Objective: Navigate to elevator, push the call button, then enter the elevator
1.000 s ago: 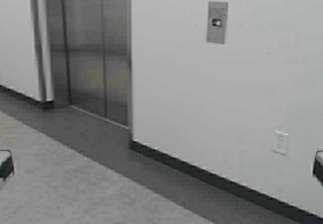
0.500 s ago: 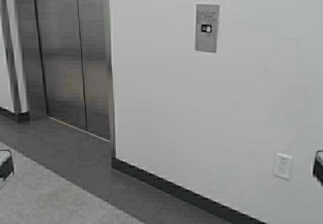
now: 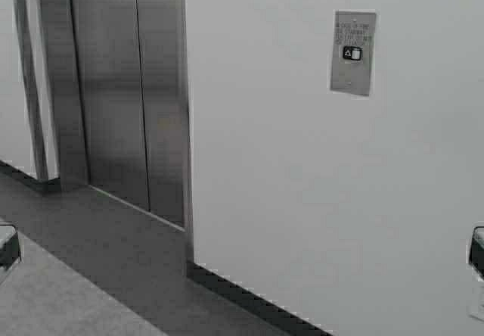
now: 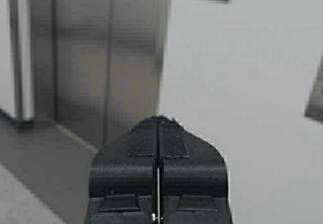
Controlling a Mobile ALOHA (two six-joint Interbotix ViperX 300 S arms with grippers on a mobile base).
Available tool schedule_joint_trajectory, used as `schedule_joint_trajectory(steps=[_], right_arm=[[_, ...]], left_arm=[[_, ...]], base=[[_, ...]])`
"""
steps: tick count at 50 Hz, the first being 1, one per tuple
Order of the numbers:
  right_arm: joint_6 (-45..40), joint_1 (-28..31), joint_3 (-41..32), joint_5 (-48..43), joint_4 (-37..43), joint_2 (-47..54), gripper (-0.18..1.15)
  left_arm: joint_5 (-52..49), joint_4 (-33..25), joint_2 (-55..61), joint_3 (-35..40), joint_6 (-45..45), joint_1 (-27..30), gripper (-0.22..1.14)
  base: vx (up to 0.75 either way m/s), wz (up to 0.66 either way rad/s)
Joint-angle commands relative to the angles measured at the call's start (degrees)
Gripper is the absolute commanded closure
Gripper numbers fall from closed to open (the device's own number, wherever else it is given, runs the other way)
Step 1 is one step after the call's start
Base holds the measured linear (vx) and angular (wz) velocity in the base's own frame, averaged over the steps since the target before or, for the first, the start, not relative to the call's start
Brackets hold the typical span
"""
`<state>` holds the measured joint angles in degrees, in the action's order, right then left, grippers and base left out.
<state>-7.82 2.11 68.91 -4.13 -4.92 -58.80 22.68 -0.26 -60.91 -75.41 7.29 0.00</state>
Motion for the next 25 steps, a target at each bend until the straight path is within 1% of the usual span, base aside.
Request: schedule_joint_trajectory(steps=[1, 10, 20, 25], right_arm=[[0.09, 0.35, -2.37, 0.35, -0.79, 1.85, 0.90], [0.35, 1.05, -2.20, 3.34, -1.85, 1.58, 0.90], [0.18, 1.76, -4.57, 7.65, -6.77, 2.81, 0.90], [0.26, 2.20, -6.06, 11.51, -8.70, 2.90, 0.90]], left_arm=[[0.09, -0.18, 0.26, 0.62, 0.09, 0.00, 0.89], [-0.88, -0.18, -0.18, 0.18, 1.32, 0.00, 0.89], [-1.14, -0.18, -0.26, 0.79, 2.90, -0.09, 0.89], [-1.23, -0.18, -1.14, 0.88, 3.34, -0.09, 0.89]], base=[[0.41, 0.05], [0.42, 0.05], [0.39, 0.03], [0.32, 0.03]])
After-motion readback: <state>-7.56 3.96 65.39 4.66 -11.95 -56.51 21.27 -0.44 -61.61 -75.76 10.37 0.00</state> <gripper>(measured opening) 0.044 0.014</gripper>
